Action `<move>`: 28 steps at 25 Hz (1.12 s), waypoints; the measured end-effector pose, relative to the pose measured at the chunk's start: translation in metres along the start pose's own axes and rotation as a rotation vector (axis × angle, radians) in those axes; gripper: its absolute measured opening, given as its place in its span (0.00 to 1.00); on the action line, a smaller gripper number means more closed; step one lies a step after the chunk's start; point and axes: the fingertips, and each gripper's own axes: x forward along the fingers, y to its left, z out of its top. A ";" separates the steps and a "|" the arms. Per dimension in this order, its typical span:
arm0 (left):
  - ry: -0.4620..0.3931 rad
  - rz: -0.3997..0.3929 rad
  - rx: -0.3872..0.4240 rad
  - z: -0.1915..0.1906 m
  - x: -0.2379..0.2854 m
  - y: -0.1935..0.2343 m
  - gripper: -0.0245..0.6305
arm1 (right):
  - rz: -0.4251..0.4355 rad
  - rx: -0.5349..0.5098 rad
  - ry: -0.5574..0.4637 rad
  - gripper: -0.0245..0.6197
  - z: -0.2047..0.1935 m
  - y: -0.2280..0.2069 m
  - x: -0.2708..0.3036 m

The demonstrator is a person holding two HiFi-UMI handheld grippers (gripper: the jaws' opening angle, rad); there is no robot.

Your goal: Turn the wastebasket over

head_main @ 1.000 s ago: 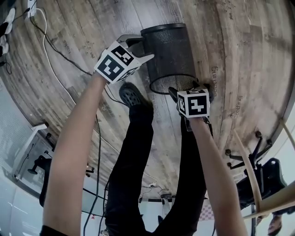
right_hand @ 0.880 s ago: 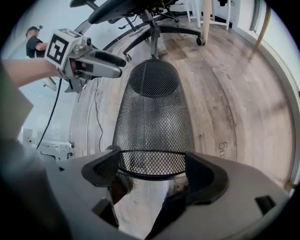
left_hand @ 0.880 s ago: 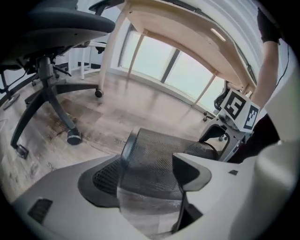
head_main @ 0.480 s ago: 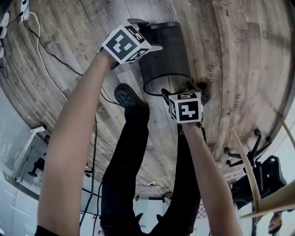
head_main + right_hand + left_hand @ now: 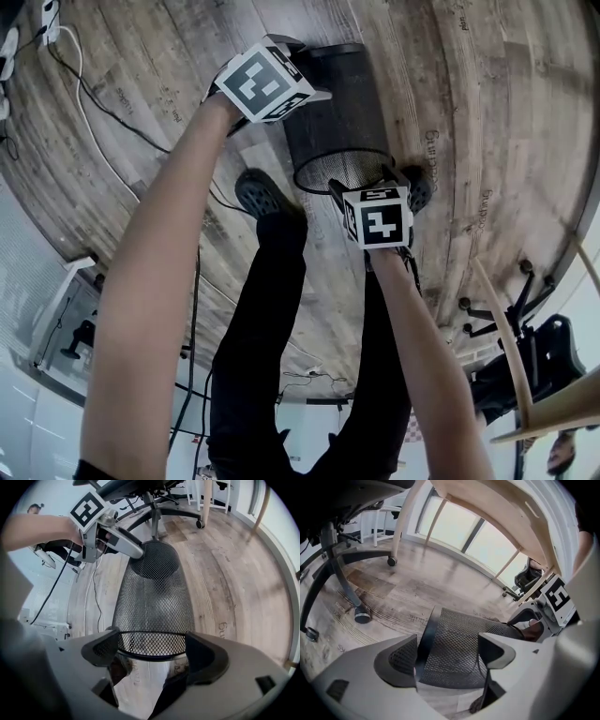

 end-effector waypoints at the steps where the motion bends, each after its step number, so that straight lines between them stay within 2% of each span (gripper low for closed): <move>1: 0.006 0.003 0.010 0.000 0.000 -0.002 0.67 | 0.009 0.008 0.016 0.69 -0.002 0.000 0.001; 4: 0.047 0.001 0.087 -0.004 0.000 -0.014 0.62 | 0.085 0.052 0.066 0.69 -0.017 0.006 0.007; 7: 0.088 0.007 0.143 -0.014 -0.001 -0.026 0.59 | 0.152 0.060 0.063 0.69 -0.031 0.012 0.011; 11: 0.062 0.022 0.102 -0.023 -0.009 -0.025 0.55 | 0.099 -0.021 0.016 0.69 -0.029 0.020 0.010; 15: 0.070 0.020 0.071 -0.032 -0.018 -0.026 0.53 | 0.054 -0.048 0.010 0.69 -0.031 0.031 0.010; 22: 0.038 0.030 0.092 -0.037 -0.040 -0.051 0.51 | 0.009 -0.065 -0.010 0.69 -0.051 0.046 0.008; 24: 0.029 0.042 0.117 -0.039 -0.048 -0.059 0.46 | 0.000 -0.083 -0.019 0.69 -0.060 0.047 0.008; 28: 0.040 0.048 0.130 -0.051 -0.061 -0.073 0.46 | -0.006 -0.149 -0.040 0.69 -0.068 0.049 0.008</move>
